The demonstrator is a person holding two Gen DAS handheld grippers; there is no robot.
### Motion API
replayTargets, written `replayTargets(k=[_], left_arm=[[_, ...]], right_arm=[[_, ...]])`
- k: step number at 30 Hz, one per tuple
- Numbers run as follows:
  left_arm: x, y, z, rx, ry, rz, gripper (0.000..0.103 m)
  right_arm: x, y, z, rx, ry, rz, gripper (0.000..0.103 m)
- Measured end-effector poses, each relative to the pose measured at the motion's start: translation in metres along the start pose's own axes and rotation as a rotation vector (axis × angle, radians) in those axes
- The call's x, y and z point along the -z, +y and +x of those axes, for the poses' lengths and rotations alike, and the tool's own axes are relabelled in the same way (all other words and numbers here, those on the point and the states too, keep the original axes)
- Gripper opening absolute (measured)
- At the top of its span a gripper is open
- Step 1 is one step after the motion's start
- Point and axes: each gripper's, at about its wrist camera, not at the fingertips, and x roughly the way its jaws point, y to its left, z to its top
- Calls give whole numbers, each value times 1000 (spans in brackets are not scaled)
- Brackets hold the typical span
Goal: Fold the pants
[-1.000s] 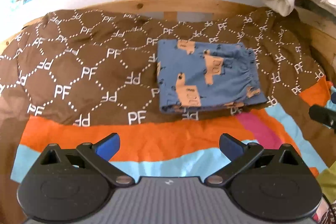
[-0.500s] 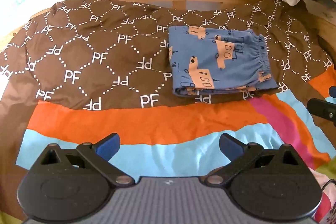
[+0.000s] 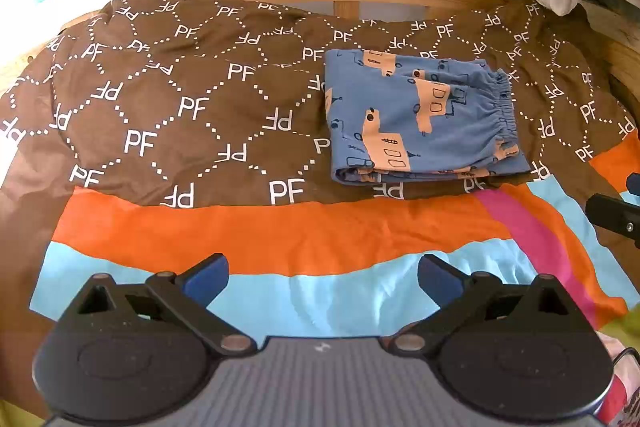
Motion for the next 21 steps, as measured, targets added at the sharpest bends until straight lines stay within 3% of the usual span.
replayTargets(k=[21], left_arm=[[-2, -1, -5, 26, -6, -23, 103]], right_arm=[[1, 1, 2, -1, 8, -8, 102]])
